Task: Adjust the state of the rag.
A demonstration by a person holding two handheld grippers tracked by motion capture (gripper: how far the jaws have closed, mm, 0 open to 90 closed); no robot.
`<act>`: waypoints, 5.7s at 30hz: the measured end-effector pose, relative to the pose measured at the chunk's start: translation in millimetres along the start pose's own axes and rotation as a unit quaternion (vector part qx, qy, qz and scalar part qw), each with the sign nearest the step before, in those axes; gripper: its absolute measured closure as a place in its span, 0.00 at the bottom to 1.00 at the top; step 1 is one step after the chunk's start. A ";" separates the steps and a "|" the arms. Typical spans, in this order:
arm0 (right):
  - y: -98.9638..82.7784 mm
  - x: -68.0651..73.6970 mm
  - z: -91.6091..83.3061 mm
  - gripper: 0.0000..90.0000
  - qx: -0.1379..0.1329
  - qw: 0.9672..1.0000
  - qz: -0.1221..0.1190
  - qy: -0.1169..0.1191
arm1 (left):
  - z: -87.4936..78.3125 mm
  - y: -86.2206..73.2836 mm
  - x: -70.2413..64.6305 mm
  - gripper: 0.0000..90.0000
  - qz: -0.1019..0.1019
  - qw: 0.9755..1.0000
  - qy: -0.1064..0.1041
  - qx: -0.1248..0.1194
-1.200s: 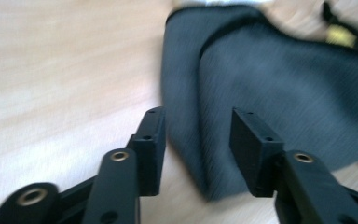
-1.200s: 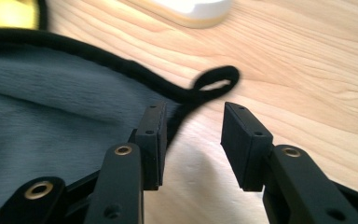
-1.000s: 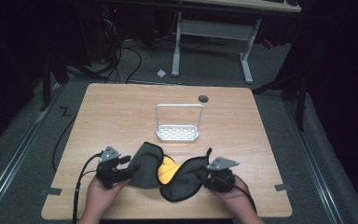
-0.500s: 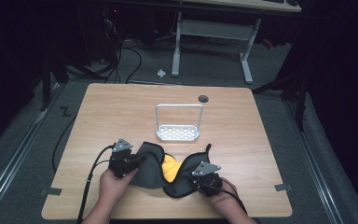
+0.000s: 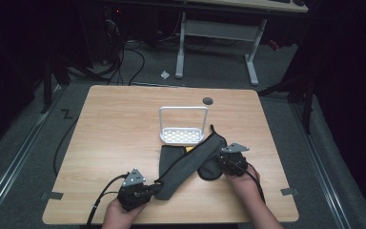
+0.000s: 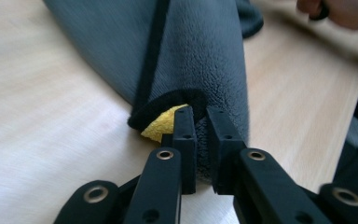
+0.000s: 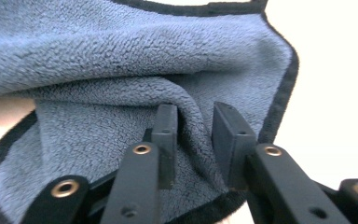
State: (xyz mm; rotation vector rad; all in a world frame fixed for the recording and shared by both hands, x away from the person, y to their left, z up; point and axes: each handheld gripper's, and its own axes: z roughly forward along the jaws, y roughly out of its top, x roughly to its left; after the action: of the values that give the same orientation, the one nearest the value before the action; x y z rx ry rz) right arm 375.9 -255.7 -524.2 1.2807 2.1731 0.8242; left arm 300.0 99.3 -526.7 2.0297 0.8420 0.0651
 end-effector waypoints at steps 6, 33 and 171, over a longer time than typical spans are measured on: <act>-10.3 5.2 -25.4 0.76 -0.026 1.000 -0.005 0.008 | 1.0 -2.9 -4.7 0.70 0.006 1.000 -0.005 0.007; 30.3 43.7 -38.1 0.61 -0.081 0.993 -0.010 0.088 | -9.9 -3.1 18.4 0.97 -0.073 0.997 0.011 -0.033; -34.7 -14.3 -30.3 0.44 0.001 0.995 0.098 0.037 | 48.8 23.5 -66.3 0.42 0.027 0.999 -0.006 0.027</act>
State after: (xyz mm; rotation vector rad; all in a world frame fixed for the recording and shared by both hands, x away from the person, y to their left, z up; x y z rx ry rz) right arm 341.3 -289.3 -525.9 1.5040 2.1284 0.9597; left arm 279.1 16.7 -519.6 2.1011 0.7887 0.0625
